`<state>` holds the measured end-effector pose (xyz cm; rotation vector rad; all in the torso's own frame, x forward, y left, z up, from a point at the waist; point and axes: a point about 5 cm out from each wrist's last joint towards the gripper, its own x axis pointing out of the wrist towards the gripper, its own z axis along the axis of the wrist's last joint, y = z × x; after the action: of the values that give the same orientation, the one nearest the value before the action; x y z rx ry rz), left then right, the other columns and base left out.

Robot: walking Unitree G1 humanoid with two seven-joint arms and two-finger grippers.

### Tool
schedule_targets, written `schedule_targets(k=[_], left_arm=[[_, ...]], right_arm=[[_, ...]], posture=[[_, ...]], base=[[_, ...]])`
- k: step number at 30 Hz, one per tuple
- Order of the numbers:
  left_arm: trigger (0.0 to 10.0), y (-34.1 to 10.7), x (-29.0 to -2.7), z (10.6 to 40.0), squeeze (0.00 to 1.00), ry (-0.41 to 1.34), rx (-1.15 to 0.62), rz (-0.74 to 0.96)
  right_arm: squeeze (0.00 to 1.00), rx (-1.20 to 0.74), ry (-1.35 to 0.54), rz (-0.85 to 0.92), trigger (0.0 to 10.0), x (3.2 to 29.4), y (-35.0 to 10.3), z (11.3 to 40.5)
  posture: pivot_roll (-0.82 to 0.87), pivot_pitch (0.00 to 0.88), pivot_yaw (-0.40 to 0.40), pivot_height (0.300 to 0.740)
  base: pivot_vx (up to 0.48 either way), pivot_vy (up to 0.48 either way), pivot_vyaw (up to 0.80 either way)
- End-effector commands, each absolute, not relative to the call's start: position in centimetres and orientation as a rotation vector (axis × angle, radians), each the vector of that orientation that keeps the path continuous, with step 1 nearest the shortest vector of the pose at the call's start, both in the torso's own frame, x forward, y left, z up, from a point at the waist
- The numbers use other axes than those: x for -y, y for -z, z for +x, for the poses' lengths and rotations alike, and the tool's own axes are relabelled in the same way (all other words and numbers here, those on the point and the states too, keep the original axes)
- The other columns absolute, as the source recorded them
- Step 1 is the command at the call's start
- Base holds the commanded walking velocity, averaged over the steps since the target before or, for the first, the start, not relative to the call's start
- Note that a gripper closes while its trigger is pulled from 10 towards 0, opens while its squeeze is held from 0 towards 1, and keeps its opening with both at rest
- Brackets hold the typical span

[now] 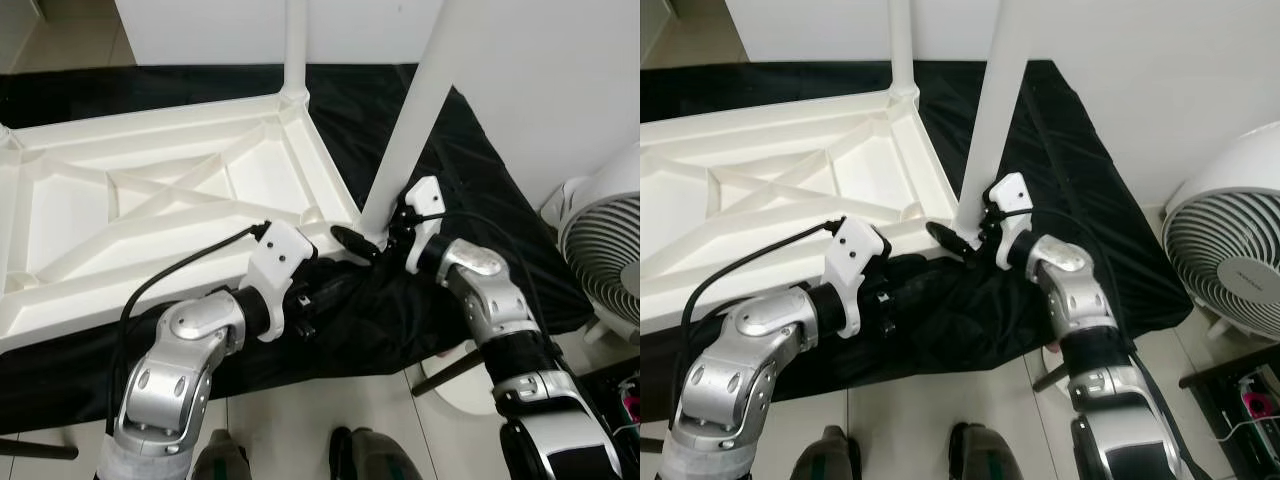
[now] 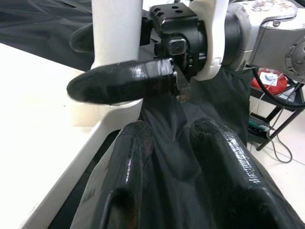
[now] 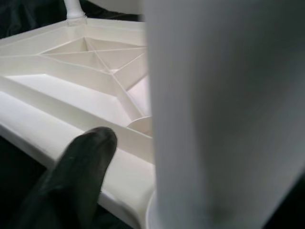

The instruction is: Building children table

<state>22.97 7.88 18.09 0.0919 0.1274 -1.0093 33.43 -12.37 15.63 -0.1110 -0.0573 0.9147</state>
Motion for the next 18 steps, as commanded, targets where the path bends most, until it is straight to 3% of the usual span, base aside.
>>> schedule_targets(k=[1, 2, 3, 12, 18], left_arm=[[10.0, -18.18, -8.46, 23.38, 0.0, 0.856, -0.122, 0.103], [10.0, -18.18, -8.46, 23.38, 0.0, 0.856, -0.122, 0.103], [10.0, -18.15, -8.56, 23.33, 0.0, 0.853, -0.124, 0.104], [10.0, -17.85, -8.59, 23.35, 0.0, 0.847, -0.129, 0.131], [10.0, -17.72, -8.58, 23.51, 0.0, 0.84, -0.131, 0.132]], right_arm=[[0.0, 0.024, -0.958, -0.105, 1.1, 11.85, -14.8, 33.16], [0.0, 0.024, -0.958, -0.105, 1.1, 11.85, -14.8, 33.16], [0.0, 0.028, -0.963, -0.091, 0.0, 11.78, -14.69, 33.06], [0.0, 0.001, -0.904, -0.043, 0.0, 11.04, -14.15, 32.43], [0.0, 0.002, -0.746, -0.044, 0.0, 10.88, -14.06, 32.44]], posture=[[0.01, 0.101, -0.022, 0.74], [0.01, 0.101, -0.022, 0.74], [0.01, 0.103, -0.021, 0.74], [0.0, 0.104, -0.02, 0.74], [-0.01, 0.102, -0.02, 0.74]], base=[[0.0, 0.0, 0.0], [0.0, 0.0, 0.0], [0.0, 0.0, 0.0], [0.0, 0.0, 0.0], [0.0, 0.0, 0.0]])
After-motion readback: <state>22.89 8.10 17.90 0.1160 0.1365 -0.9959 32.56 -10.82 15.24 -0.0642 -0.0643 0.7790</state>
